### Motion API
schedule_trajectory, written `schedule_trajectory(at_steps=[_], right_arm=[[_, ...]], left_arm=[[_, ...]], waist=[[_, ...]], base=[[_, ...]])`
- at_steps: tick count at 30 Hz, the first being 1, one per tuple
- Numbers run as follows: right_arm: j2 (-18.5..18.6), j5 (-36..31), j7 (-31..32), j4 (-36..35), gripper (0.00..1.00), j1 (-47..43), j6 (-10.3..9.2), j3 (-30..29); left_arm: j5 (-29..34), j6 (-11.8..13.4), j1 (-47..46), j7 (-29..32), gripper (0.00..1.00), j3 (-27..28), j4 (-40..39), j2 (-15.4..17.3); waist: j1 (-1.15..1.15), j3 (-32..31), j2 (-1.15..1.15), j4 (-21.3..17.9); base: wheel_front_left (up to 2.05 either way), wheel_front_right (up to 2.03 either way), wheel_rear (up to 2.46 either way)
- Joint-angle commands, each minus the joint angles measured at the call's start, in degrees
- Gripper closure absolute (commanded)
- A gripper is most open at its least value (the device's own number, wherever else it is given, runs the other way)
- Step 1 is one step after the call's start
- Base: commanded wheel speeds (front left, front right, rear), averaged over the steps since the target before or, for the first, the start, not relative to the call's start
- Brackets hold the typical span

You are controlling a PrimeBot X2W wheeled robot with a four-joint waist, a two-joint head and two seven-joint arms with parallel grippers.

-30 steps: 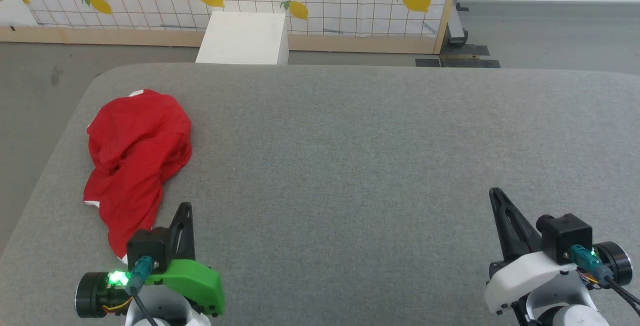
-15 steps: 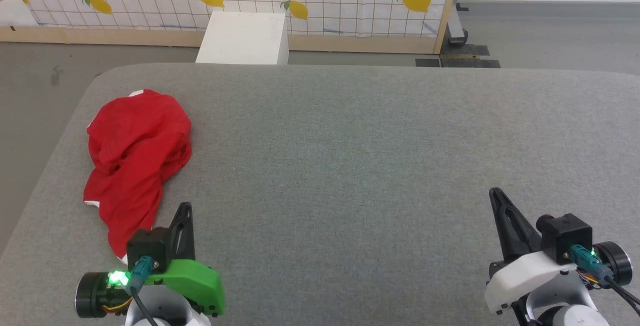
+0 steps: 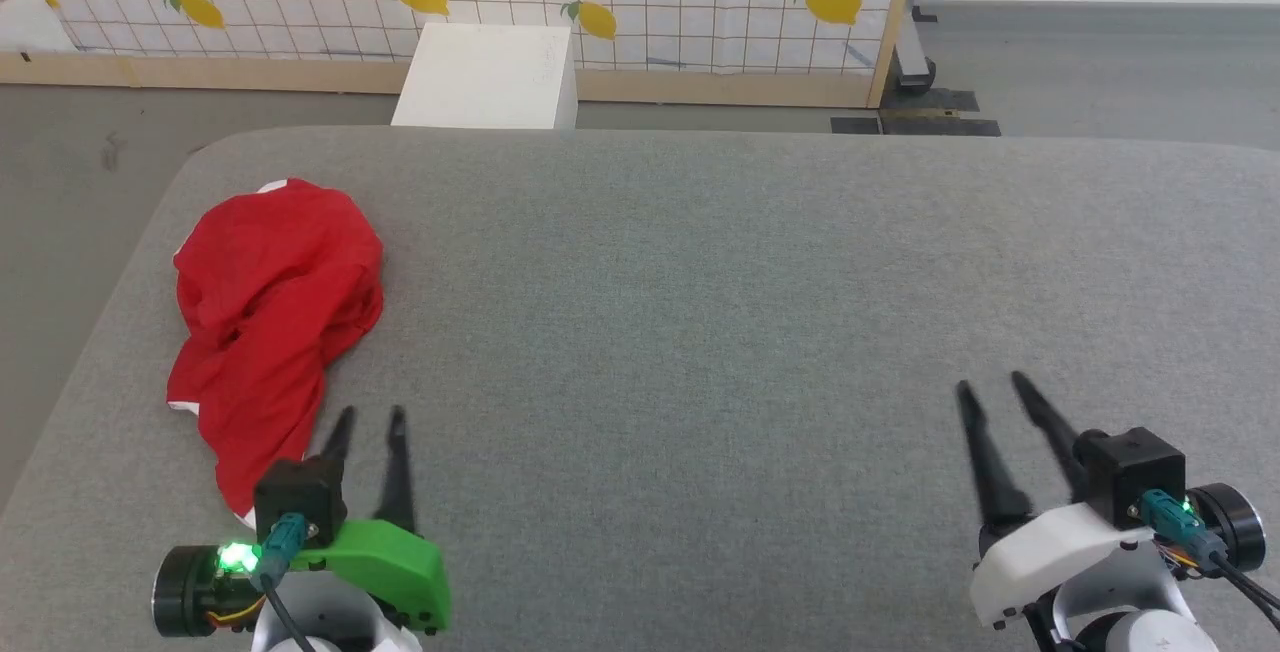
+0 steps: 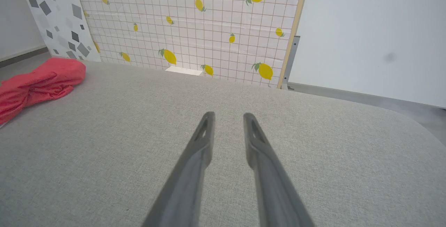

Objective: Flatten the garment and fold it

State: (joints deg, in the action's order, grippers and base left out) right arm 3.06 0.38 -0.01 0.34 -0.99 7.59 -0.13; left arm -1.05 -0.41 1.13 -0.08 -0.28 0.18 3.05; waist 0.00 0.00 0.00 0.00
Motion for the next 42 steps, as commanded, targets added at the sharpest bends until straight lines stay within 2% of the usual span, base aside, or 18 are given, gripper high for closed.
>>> schedule_trajectory(at_steps=[1, 42], right_arm=[[0.0, 0.0, -0.1, 0.0, 0.00, 0.0, 0.00, 0.0], [-0.1, 1.6, -5.0, 0.3, 0.00, -0.9, -0.03, -3.1]], left_arm=[[-0.1, 0.0, 0.0, -0.1, 0.00, -0.1, 0.1, 0.0], [-5.2, 1.1, -0.6, -5.0, 0.00, -3.8, 2.0, -0.1]], waist=[[0.00, -0.1, 0.00, 0.0], [0.00, -1.6, 0.00, 0.3]], base=[[0.00, 0.00, 0.00], [0.00, 0.00, 0.00]])
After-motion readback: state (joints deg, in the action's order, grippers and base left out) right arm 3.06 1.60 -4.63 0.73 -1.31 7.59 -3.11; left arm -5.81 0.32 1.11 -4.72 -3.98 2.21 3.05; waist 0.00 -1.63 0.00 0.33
